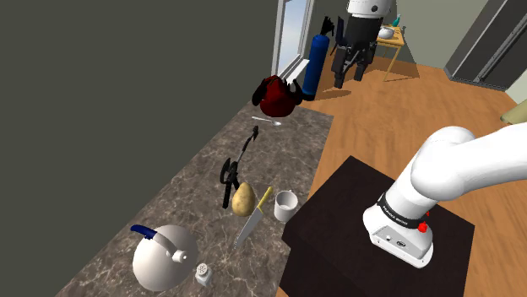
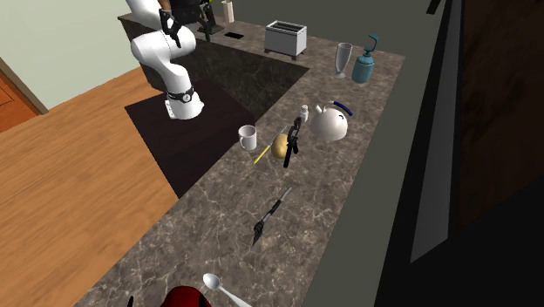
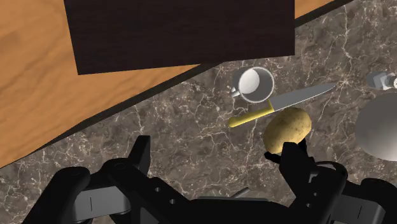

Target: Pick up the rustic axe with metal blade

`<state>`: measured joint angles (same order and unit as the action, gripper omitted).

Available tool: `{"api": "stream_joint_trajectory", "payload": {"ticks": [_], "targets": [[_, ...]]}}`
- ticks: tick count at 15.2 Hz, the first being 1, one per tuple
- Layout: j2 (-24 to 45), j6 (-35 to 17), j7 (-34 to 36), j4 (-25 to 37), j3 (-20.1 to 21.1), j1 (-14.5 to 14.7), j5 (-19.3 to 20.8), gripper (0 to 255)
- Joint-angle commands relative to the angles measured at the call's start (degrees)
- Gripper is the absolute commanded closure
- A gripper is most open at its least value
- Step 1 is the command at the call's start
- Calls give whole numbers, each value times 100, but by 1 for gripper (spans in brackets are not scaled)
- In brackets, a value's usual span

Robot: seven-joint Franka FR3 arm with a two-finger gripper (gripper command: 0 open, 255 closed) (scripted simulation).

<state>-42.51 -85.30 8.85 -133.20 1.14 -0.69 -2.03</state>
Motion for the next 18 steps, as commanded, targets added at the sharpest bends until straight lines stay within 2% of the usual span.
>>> {"api": "stream_joint_trajectory", "payload": {"ticks": [1, 10, 18], "targets": [[0, 0, 0, 0, 0, 0, 0, 0], [858, -2011, 1412, -814, 702, -193, -324, 0], [2288, -3771, 2742, -874, 1276, -460, -235, 0]]}}
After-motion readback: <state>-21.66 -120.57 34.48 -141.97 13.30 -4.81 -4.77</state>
